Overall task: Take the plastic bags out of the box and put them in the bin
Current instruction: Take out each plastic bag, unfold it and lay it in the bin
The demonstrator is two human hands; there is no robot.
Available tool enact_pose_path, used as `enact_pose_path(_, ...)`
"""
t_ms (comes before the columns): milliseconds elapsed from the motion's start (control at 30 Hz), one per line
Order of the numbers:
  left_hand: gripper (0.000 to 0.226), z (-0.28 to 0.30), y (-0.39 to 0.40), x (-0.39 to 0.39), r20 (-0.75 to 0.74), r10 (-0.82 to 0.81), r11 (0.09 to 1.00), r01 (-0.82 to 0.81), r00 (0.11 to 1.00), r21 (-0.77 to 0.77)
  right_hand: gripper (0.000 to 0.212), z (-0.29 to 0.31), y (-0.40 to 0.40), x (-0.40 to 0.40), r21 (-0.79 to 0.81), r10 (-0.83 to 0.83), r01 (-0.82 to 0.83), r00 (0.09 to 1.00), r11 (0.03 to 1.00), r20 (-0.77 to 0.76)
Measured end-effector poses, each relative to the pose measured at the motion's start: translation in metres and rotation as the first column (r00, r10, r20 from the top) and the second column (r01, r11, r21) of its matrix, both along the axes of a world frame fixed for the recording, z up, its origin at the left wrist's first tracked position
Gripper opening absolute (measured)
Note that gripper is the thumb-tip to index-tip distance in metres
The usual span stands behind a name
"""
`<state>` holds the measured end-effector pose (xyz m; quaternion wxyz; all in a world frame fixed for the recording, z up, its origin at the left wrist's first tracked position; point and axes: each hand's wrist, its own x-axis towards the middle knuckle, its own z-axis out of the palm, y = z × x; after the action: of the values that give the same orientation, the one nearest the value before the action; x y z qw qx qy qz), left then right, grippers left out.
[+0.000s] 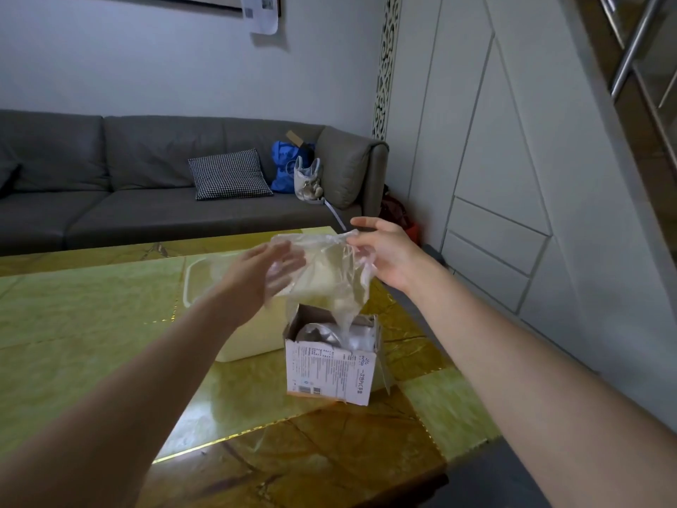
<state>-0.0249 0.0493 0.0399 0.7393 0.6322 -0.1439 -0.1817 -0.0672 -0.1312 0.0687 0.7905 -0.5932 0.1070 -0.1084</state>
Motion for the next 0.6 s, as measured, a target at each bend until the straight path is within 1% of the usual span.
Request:
enact_pose_path(100,0.012,0.005,0.003,0.004,-0.017,0.118,0.992,-0.118,0.993,-0.050,0.028,0.003,-0.006,-0.002,-0.076,-0.025,0.026,1.000,0.997,0.011)
enact_pose_path(167,0.010,0.008,0.000,0.004,-0.022,0.237,0.970,-0.238,0.971,-0.057,0.034,0.003,-0.006,-0.004,-0.080,0.019,-0.020,1.000,0.997,-0.005)
enact_pose_path(200,0.011,0.008,-0.003,0.005,0.015,0.307,0.952,-0.307,0.952,-0.021,0.038,0.002,-0.005,-0.005,-0.068,0.067,-0.069,0.997,0.995,-0.033)
enact_pose_path(267,0.018,0.007,-0.007,0.008,0.134,0.414,0.904,-0.424,0.900,0.052,0.043,0.002,-0.003,-0.007,-0.084,0.195,-0.209,0.969,0.974,-0.151)
enact_pose_path(300,0.024,0.006,-0.008,0.010,0.172,0.449,0.884,-0.464,0.877,0.059,0.042,0.001,0.000,-0.008,-0.094,0.250,-0.275,0.944,0.957,-0.216)
enact_pose_path(333,0.029,0.005,-0.009,0.013,0.193,0.474,0.868,-0.493,0.859,0.060,0.038,0.000,0.003,-0.007,-0.090,0.273,-0.303,0.929,0.949,-0.252)
enact_pose_path(367,0.032,0.004,-0.009,0.015,0.214,0.489,0.857,-0.512,0.846,0.063,0.034,-0.002,0.008,-0.005,-0.086,0.242,-0.272,0.935,0.958,-0.259)
enact_pose_path(400,0.033,0.003,-0.010,0.017,0.238,0.495,0.848,-0.525,0.835,0.076,0.026,-0.004,0.012,-0.001,-0.097,0.165,-0.191,0.959,0.977,-0.229)
enact_pose_path(433,0.032,0.002,-0.009,0.020,0.262,0.502,0.838,-0.539,0.824,0.090,0.018,-0.006,0.015,0.003,-0.152,0.058,-0.086,0.982,0.985,-0.181)
enact_pose_path(467,0.028,0.002,-0.006,0.022,0.283,0.507,0.830,-0.550,0.814,0.096,0.016,-0.006,0.015,0.006,-0.236,-0.048,0.018,0.991,0.971,-0.123)
enact_pose_path(500,0.023,0.003,-0.002,0.025,0.292,0.509,0.826,-0.555,0.810,0.098,0.018,-0.006,0.015,0.012,-0.307,-0.115,0.093,0.992,0.947,-0.054)
enact_pose_path(533,0.018,0.004,0.004,0.029,0.293,0.509,0.825,-0.556,0.809,0.102,0.020,-0.004,0.015,0.015,-0.338,-0.137,0.133,0.990,0.932,0.012)
enact_pose_path(600,0.010,0.007,0.017,0.040,0.291,0.499,0.833,-0.544,0.816,0.099,0.021,0.003,0.015,0.025,-0.313,-0.136,0.163,0.985,0.936,0.105)
